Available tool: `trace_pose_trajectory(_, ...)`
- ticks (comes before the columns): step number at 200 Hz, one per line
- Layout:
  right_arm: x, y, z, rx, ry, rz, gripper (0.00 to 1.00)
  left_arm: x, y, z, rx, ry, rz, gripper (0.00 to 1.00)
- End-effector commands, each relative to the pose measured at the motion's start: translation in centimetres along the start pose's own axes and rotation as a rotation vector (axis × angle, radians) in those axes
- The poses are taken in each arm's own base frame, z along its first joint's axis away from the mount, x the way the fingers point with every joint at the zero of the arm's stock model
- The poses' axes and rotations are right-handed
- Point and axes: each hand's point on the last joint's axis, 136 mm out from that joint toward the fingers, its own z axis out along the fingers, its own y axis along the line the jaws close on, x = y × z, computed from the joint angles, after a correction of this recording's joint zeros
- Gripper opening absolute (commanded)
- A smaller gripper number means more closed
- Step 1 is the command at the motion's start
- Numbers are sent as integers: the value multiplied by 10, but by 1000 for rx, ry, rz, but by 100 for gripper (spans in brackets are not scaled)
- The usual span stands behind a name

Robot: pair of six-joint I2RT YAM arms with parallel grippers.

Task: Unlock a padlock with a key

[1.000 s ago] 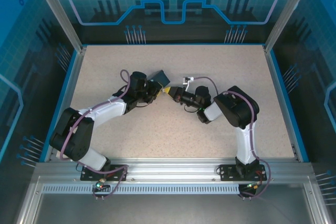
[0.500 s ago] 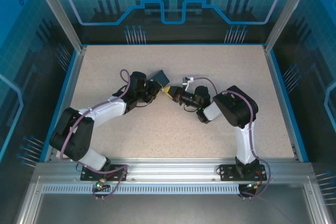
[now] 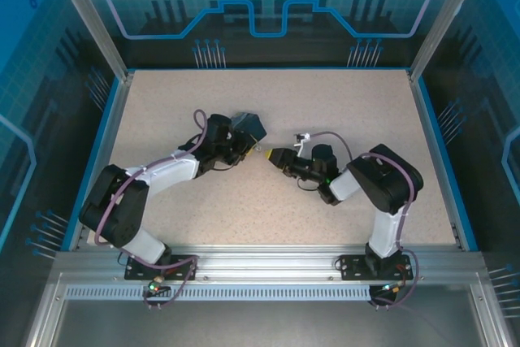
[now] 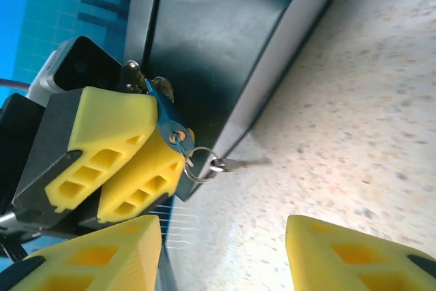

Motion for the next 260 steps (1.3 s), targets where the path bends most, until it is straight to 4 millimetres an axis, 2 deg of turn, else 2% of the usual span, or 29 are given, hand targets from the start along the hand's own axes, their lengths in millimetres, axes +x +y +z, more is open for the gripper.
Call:
trace_pose_trajectory(1,-6,-16,-14,108,-3,-81,52,6,9,7,-20,35,28,9)
trace_pose_trajectory(35,-13,-9,-23,184,43,-235,55,8,19,15,-37,47,25,9)
trace_pose_trajectory(64,-25,-4,-29,182,40,-281,56,11,28,21,-51,58,19,9)
trace_pose_trajectory(141,-16,-15,-12,171,121,-297,55,14,53,31,-95,66,-4,10)
trace_pose_trajectory(175,-18,-15,-10,172,115,-301,56,19,65,38,-110,88,-17,25)
trace_pose_trajectory(205,-19,-17,-15,220,117,-345,58,22,58,40,-78,108,-7,35)
trace_pose_trajectory(218,-20,-18,-19,250,117,-372,61,23,53,37,-66,109,8,42)
trace_pose_trajectory(260,-22,-17,-29,338,128,-510,66,31,42,12,-29,110,37,53)
